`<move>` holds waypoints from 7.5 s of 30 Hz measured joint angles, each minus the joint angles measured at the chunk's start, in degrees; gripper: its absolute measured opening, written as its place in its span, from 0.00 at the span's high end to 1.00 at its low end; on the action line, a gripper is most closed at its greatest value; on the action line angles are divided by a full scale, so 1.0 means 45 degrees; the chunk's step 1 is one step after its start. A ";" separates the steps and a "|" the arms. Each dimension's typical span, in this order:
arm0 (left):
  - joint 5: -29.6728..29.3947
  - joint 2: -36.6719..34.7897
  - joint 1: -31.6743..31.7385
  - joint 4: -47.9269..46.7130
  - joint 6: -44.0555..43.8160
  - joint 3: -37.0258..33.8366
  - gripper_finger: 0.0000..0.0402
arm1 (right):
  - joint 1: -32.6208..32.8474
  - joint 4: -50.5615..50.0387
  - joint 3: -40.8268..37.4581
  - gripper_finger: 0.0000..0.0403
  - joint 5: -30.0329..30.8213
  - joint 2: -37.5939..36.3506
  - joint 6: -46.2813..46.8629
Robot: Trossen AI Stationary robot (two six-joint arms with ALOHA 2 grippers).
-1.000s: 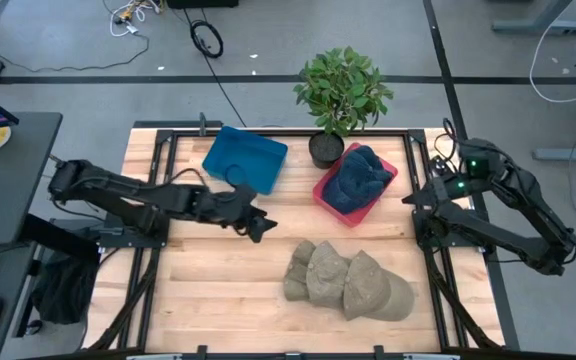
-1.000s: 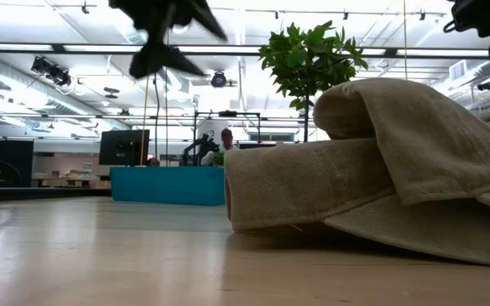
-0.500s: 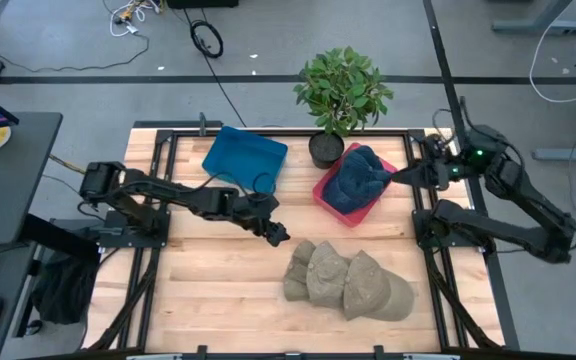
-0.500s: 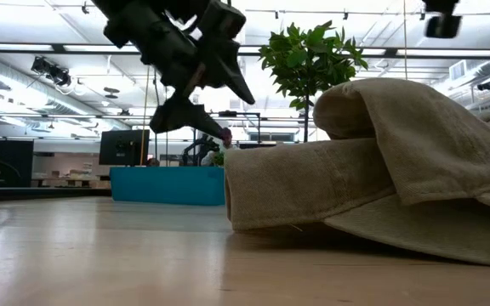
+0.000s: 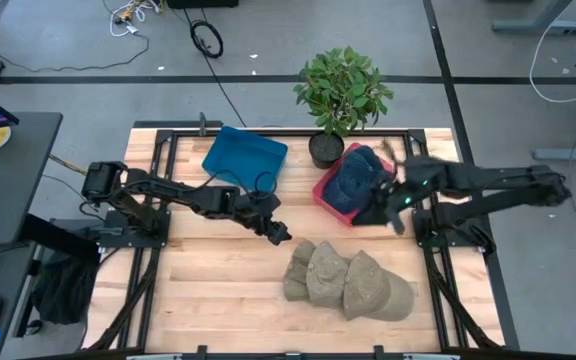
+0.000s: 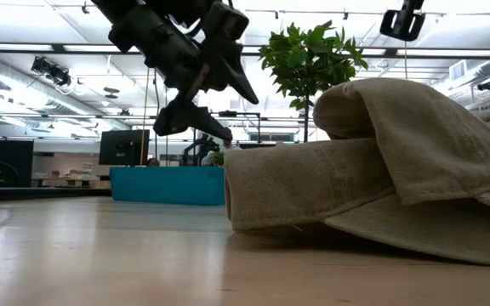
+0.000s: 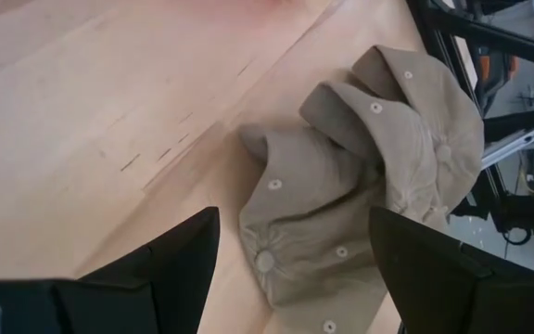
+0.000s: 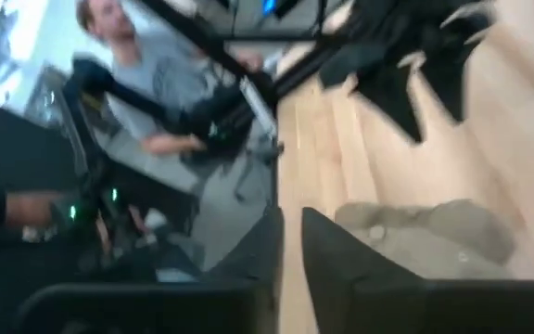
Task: Pick & Place hat
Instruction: Put the left brown cap into the blue bin
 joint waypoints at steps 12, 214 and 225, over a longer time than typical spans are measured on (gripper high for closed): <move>-0.0009 0.0000 0.0008 -0.0036 0.1090 0.0000 0.30 | 0.3340 -0.1232 0.0094 0.99 0.1843 0.2358 0.0846; 1.1645 -0.1085 0.3414 1.4015 -0.2147 -0.0005 0.99 | 0.4815 -0.4385 0.5786 0.94 0.6361 0.6575 -0.1317; 1.3526 -0.1375 0.6379 1.3308 -0.1891 -0.0005 0.99 | 0.4815 -0.2722 0.5781 0.94 0.6388 0.6575 0.0202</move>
